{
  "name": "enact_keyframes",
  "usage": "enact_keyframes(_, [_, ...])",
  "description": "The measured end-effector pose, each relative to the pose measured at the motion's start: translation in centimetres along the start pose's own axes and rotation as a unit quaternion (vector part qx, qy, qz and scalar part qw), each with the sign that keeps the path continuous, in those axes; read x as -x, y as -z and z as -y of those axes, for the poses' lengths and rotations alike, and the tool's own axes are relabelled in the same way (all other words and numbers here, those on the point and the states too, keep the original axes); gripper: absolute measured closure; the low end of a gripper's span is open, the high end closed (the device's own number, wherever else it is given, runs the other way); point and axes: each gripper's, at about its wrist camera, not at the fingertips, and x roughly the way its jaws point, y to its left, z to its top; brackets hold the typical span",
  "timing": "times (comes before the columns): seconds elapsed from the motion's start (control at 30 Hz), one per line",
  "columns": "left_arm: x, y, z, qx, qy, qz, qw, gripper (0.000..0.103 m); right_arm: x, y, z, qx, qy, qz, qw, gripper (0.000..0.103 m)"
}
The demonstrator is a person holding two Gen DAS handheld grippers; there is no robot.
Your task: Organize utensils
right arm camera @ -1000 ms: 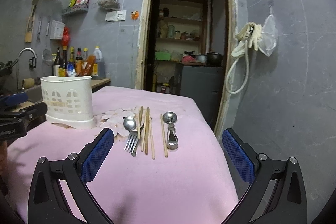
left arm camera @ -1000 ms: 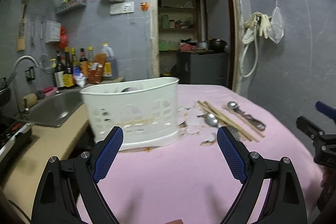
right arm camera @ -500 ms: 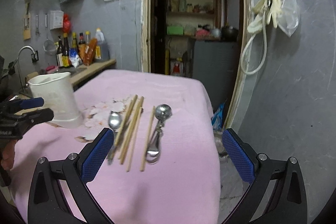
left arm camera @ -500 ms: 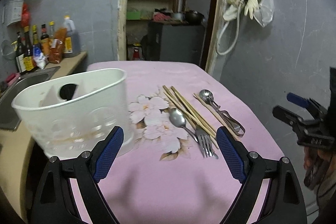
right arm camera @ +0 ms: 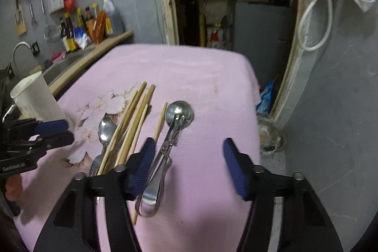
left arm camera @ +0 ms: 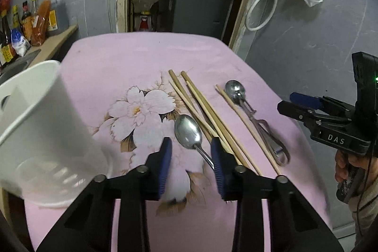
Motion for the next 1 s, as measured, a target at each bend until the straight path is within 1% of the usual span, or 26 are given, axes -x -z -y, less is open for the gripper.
enact_keyframes(0.07, [-0.9,-0.4,-0.3,0.006,-0.001,-0.005,1.0,0.078,-1.1,-0.3,-0.1,0.002,-0.009,-0.015,1.0,0.061])
enact_keyframes(0.2, [-2.4,-1.3,-1.3,0.018,-0.007,-0.008,0.9998,0.078,-2.8,-1.0,-0.3,0.012,-0.015,-0.036,0.999,0.065])
enact_keyframes(0.3, [-2.9,-1.4,-1.7,0.018,-0.013,-0.007,0.9997,0.078,-4.2,-1.4,-0.4,0.016,-0.019,-0.05,0.998,0.068])
enact_keyframes(0.47, [-4.4,-1.3,-2.2,0.021,-0.009,-0.018,0.9996,0.078,-5.9,-2.1,-0.9,0.027,-0.019,-0.07,0.997,0.074])
enact_keyframes(0.63, [-5.2,-1.4,-2.4,0.026,0.006,-0.031,0.9992,0.078,-7.0,-2.5,-1.0,0.031,-0.014,-0.088,0.996,0.078])
enact_keyframes(0.83, [-5.5,-1.4,-2.5,0.031,0.013,-0.036,0.9988,0.078,-7.3,-2.8,-0.6,0.017,-0.017,-0.094,0.995,0.078])
enact_keyframes(0.87, [-5.6,-1.4,-2.5,0.031,0.015,-0.036,0.9988,0.078,-7.3,-2.7,-0.7,0.019,-0.015,-0.094,0.995,0.08])
enact_keyframes(0.93, [-5.8,-1.6,-2.8,0.03,0.023,-0.037,0.9986,0.08,-7.3,-2.7,-1.0,0.023,-0.01,-0.095,0.995,0.086])
enact_keyframes(1.0, [-5.9,-1.6,-2.6,0.03,0.029,-0.039,0.9983,0.092,-7.3,-2.8,-1.1,0.019,-0.013,-0.098,0.995,0.088])
